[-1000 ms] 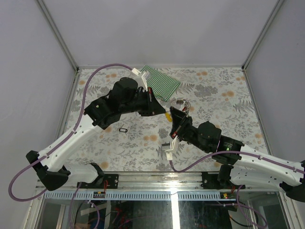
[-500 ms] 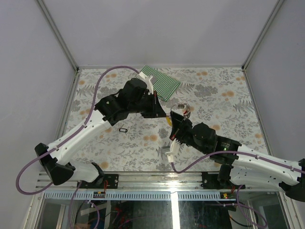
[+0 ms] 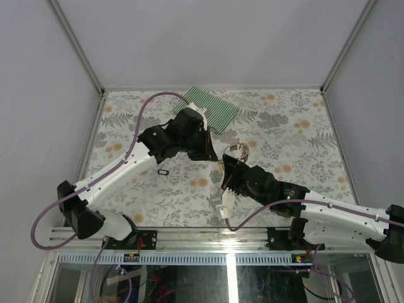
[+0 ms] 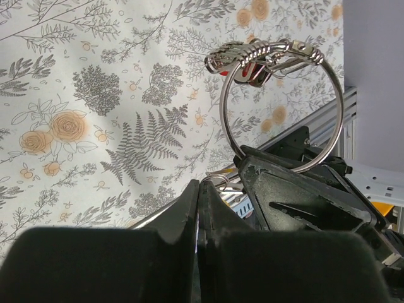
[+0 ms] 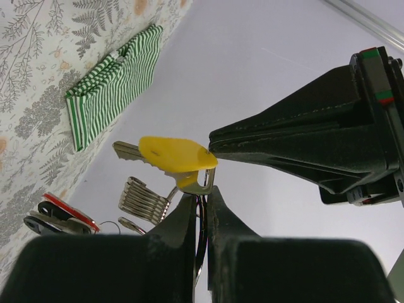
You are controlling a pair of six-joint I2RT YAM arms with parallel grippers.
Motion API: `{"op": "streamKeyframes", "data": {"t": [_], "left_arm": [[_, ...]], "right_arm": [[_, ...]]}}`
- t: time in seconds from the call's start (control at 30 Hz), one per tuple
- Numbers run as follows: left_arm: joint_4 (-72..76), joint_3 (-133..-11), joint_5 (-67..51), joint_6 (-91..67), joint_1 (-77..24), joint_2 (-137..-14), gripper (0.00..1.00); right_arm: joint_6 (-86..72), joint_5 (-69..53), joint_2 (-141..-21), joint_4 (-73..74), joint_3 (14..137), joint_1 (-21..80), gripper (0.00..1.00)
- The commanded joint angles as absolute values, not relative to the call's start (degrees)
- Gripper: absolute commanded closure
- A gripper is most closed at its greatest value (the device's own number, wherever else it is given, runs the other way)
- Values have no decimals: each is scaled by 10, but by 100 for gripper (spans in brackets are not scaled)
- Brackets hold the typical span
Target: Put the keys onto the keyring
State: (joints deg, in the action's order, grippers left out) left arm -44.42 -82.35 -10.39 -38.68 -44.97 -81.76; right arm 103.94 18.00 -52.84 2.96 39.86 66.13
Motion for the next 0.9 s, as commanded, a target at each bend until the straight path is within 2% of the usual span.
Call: {"op": "streamKeyframes", "data": {"t": [0.0,0.47,0.87], "left_arm": [[-480,-810,-24,-362,-440,-841,100],[-524,-798,33,-345,-450,-845,100],[-431,-765,-7,-324,-450,-756,100]], "right_arm": [[1058,199,-523,-60,417,680,100],[1040,210,-522,-88,412,687,100],[968,222,-482,-116,390,687,100]]}}
